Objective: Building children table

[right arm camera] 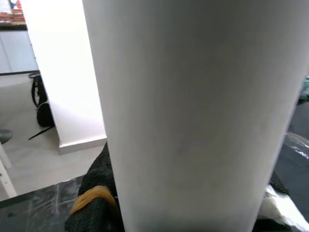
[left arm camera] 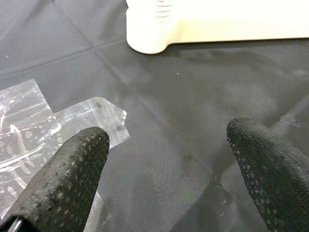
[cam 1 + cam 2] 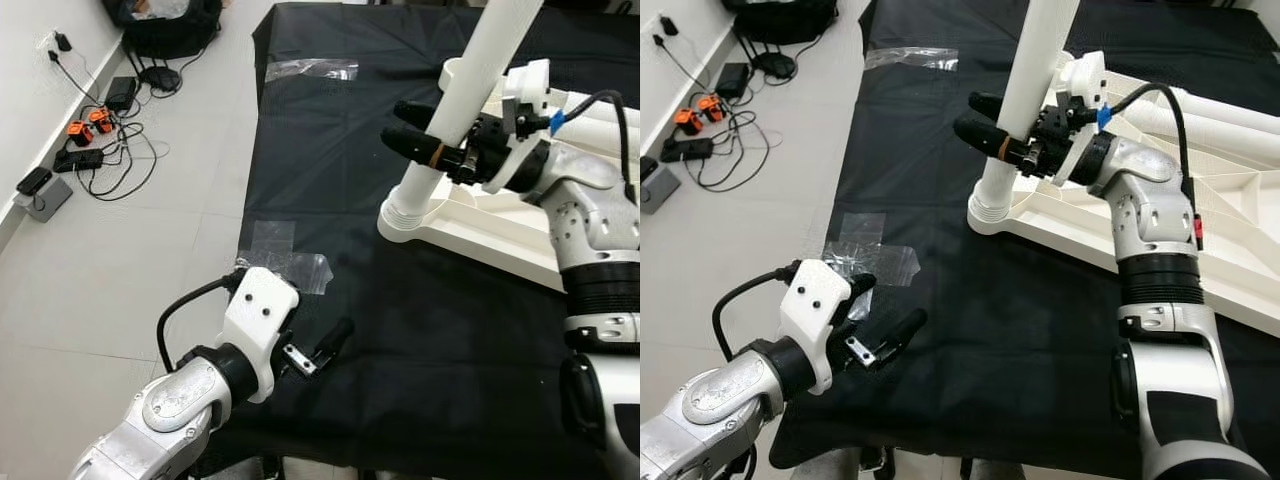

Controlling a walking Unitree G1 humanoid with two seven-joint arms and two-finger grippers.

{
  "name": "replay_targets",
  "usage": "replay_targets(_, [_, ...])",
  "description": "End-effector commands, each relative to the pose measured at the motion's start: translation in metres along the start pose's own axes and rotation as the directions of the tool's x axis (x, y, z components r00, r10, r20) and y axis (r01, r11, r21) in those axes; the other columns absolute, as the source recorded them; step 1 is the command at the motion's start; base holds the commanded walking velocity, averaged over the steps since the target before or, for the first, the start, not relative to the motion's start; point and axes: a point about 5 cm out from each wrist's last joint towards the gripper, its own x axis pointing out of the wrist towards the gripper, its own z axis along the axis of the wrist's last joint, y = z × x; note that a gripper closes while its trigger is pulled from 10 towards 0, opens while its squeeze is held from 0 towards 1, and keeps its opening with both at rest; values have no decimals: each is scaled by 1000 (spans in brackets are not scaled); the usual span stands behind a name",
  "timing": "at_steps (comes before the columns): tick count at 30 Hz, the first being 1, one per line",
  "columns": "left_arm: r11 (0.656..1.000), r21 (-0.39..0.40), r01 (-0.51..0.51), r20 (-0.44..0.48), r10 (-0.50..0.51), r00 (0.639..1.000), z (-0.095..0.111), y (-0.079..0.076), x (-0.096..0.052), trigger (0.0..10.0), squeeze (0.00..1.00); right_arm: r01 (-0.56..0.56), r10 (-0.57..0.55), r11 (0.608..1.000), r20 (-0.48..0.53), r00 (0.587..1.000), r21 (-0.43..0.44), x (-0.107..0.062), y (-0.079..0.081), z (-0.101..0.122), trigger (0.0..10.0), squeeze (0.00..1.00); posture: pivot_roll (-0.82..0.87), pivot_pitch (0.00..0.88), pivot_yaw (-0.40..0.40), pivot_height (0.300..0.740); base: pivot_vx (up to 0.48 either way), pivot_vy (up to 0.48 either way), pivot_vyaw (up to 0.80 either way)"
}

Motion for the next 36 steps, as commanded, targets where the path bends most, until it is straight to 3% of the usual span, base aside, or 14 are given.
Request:
replay_targets(1, [1000,-7,1,-12,-1,1000,-3,-2,0,10000,0,45,-31,994,-147,989,97,-2,4,-35,0,0,117,270,-27,740,0,0,0])
replay_targets(10, [1000,1,-7,-11,7,1000,-4,-1,0,10000,0,68,-46,991,-189,981,114,5,5,-37,0,0,114,279,-36,740,0,0,0])
replay_targets(18, [1000,2,-14,-11,14,1000,-4,0,0,10000,0,169,-131,977,-260,957,131,8,4,-49,0,0,114,285,-38,740,0,0,0])
replay_targets(24, [1000,5,-22,-10,22,1000,-4,2,0,10000,0,302,-236,939,-326,915,167,6,-1,-64,0,0,114,289,-38,740,0,0,0])
replay_targets(27, [1000,9,-25,-9,25,1000,-4,2,0,10000,0,405,-334,899,-334,881,170,4,-8,-68,0,0,114,289,-38,740,0,0,0])
replay_targets(36, [1000,11,-27,-11,27,1000,-4,4,0,10000,0,441,-378,881,-307,873,170,3,-9,-66,0,0,114,289,-38,740,0,0,0])
